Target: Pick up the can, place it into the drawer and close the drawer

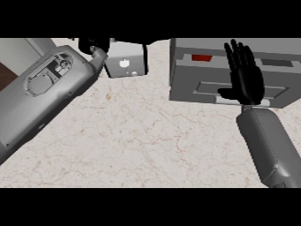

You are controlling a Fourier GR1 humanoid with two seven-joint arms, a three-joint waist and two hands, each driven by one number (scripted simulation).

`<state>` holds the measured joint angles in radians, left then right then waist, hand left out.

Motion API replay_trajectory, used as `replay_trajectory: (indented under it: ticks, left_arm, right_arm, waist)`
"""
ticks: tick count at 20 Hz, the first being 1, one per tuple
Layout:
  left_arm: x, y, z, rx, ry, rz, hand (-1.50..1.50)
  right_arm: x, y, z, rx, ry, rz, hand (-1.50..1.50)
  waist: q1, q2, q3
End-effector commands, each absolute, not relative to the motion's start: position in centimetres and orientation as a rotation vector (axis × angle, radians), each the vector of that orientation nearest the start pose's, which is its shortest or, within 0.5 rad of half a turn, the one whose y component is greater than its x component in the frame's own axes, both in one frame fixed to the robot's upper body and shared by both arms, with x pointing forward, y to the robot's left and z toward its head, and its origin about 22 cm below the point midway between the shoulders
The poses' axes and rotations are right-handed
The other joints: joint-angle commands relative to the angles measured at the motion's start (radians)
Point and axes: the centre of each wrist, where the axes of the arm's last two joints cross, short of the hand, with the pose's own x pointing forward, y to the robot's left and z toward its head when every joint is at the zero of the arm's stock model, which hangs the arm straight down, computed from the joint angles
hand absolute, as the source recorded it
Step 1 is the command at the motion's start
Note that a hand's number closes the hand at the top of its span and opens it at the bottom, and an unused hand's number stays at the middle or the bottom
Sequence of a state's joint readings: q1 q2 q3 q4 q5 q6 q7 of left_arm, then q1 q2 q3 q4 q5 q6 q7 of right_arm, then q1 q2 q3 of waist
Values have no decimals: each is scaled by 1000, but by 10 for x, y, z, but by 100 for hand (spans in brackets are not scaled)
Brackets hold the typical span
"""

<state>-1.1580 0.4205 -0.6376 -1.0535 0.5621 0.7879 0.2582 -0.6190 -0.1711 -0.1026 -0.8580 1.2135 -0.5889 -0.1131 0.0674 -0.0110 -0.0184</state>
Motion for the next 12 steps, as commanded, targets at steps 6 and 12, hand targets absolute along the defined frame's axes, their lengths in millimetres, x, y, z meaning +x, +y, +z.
replay_trajectory:
  ticks: [6,12]
  left_arm:
    - [375,127,197,223,-1728,-64,-150]
    - [376,147,171,263,-1721,-67,-150]
  right_arm:
    - [428,-220,42,-1367,-1663,830,-150]
    - [447,-208,66,-1373,-1689,848,-150]
  waist:
    - [10,22,20]
    - [8,35,20]
